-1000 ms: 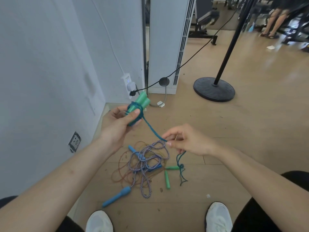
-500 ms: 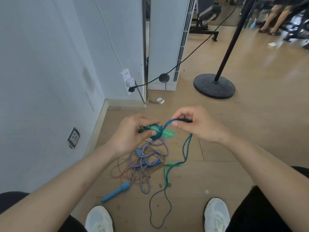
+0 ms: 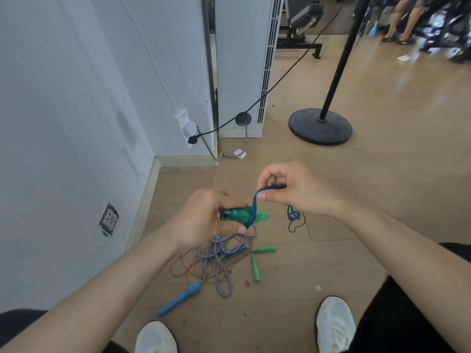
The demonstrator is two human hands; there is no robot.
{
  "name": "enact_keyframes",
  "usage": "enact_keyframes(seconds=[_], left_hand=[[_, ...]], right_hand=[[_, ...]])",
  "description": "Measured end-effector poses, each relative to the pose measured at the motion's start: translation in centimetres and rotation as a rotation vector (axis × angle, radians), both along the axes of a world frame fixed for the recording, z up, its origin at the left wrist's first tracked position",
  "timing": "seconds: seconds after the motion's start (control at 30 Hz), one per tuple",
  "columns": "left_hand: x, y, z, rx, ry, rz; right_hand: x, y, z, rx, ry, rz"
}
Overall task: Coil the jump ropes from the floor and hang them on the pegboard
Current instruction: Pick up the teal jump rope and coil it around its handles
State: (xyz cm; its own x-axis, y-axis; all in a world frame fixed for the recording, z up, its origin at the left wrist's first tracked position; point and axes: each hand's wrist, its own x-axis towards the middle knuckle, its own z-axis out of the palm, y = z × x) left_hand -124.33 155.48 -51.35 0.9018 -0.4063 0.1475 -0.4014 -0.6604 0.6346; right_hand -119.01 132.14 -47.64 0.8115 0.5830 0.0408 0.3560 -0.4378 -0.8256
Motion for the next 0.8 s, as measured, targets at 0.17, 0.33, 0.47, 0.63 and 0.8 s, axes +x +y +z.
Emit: enact_keyframes(seconds=[0.17,0.33,0.47,0.63,0.8], left_hand=[[0.3,0.5,-0.1,0.04,0.036,0.041],[0.0,0.1,0.1,0.154,0.062,0.021],[-0.1,-0.5,0.4,0.162,0.103,-0.015],[-0.9,-1.7,1.0,-0.116,0.192,-0.078],[-0.9,-1.4,1.6,-0.349,0.307,-0.023]], right_hand=[[-0.2,-0.1,0.8,-0.009,0.005,0.037],[-0.5,-0.2,1.3,-0.06,0.073,0.161],[-0.6,0.1,1.2,-0.044,0.051,0.173],[0.8,-0.3,0.2,-0.022,0.013,0.038],[1.4,-0.8,-0.1,0.009,0.056,0.011]])
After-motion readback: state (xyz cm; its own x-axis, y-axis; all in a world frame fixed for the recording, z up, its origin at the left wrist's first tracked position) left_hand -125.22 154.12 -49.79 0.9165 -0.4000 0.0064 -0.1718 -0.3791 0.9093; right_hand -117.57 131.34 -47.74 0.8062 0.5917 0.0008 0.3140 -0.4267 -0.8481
